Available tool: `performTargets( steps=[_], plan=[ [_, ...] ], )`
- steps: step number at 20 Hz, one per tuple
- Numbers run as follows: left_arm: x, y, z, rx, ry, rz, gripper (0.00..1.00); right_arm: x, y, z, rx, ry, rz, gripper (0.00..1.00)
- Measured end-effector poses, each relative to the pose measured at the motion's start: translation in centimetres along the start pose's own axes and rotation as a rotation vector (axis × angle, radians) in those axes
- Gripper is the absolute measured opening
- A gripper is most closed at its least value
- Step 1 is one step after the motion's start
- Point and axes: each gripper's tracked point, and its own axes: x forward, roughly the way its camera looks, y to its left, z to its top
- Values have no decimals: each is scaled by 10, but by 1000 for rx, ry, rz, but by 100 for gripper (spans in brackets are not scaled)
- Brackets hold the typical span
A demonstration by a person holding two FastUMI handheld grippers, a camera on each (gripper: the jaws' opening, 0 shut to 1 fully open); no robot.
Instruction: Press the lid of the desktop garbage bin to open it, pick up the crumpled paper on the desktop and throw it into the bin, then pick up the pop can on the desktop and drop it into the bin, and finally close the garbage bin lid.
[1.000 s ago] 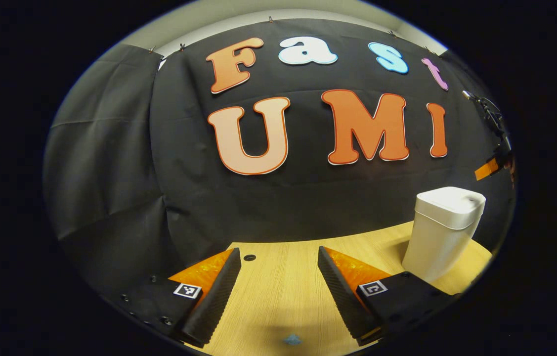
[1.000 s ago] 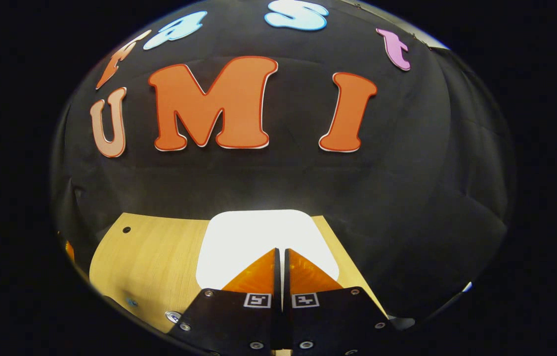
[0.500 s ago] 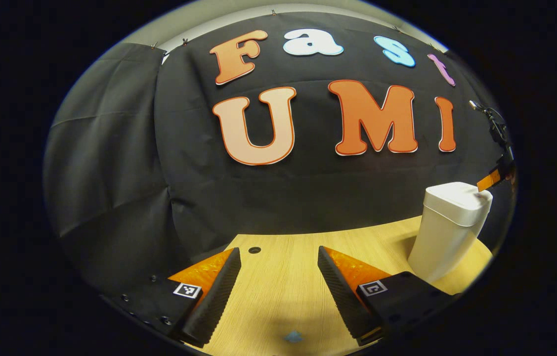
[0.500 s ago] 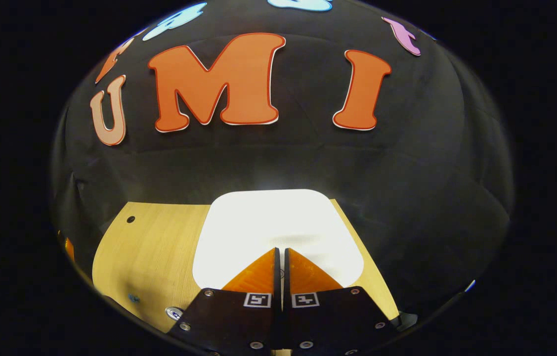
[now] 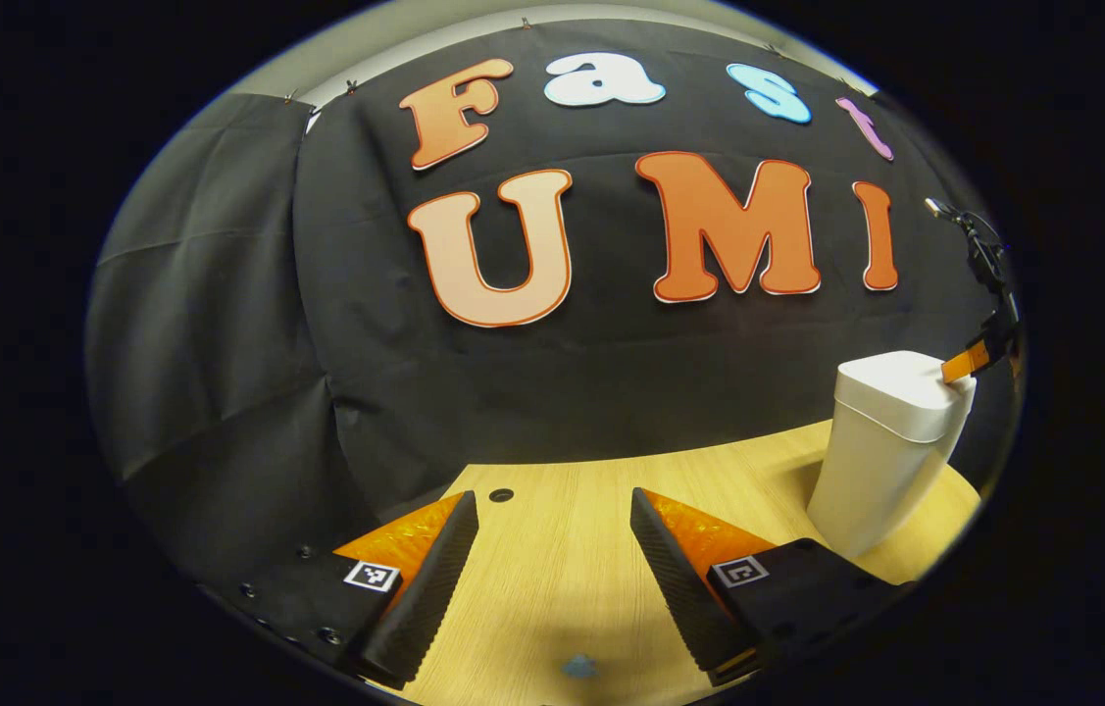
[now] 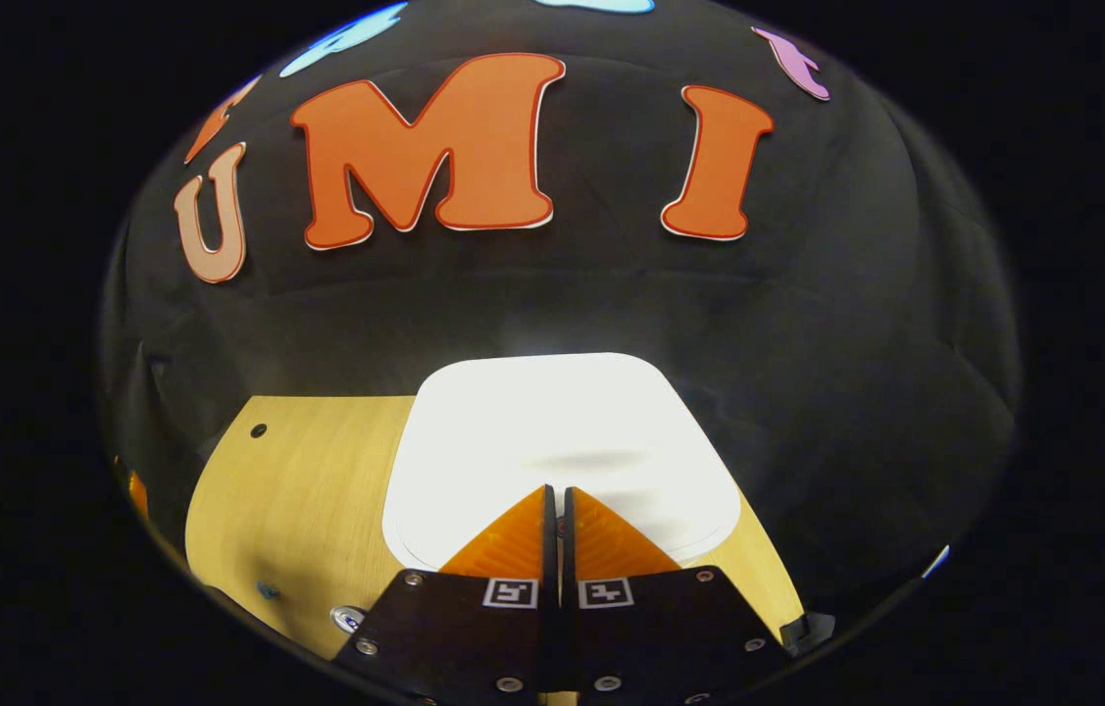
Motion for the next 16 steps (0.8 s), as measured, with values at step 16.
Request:
performTargets(
  steps=[16],
  plan=[
    [-9, -21, -5, -38, 17, 27, 100, -40, 9, 68, -121, -370, 156, 1]
  ],
)
